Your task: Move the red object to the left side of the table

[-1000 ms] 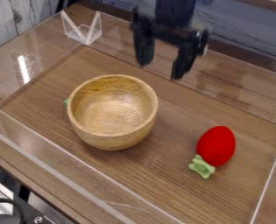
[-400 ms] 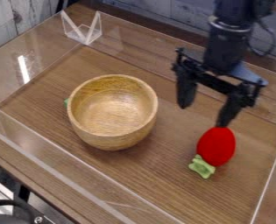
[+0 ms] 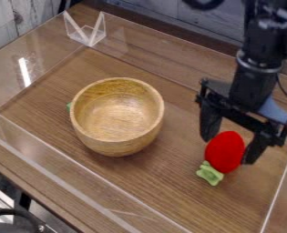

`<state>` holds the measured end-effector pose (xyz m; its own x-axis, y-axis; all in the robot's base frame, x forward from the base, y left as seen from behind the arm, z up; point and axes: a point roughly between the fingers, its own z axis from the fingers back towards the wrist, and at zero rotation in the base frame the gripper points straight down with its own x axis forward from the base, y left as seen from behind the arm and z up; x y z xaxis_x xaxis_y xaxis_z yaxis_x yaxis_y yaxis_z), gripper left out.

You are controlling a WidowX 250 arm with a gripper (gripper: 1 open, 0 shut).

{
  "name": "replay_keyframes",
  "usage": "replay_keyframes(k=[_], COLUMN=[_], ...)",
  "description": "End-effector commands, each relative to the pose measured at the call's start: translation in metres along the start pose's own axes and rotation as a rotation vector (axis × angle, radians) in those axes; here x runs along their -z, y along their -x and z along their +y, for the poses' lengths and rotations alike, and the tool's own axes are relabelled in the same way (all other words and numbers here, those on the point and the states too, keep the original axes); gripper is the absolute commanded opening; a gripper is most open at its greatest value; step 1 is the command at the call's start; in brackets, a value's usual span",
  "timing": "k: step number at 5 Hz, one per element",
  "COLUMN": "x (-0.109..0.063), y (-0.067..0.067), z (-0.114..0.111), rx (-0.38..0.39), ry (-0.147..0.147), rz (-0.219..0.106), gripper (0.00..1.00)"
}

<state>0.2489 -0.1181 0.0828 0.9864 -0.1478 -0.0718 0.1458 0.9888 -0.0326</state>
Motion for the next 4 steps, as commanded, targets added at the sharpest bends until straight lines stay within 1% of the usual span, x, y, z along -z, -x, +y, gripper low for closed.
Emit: replay_keyframes(k=[1,2,3,4], x=[-0.01,-0.006,-0.007,-0.013], y=[-0.012,-0.017,-0.026,-0.033], z=[0.008,0.018,0.022,0.022], rx=[0.046,0.068,0.037,0.01], ry=[-0.015,-0.025,-0.032,-0.035], rz=[-0.084,-0.095,-0.102,-0.115], gripper=[1.0,1.0,1.0,1.0])
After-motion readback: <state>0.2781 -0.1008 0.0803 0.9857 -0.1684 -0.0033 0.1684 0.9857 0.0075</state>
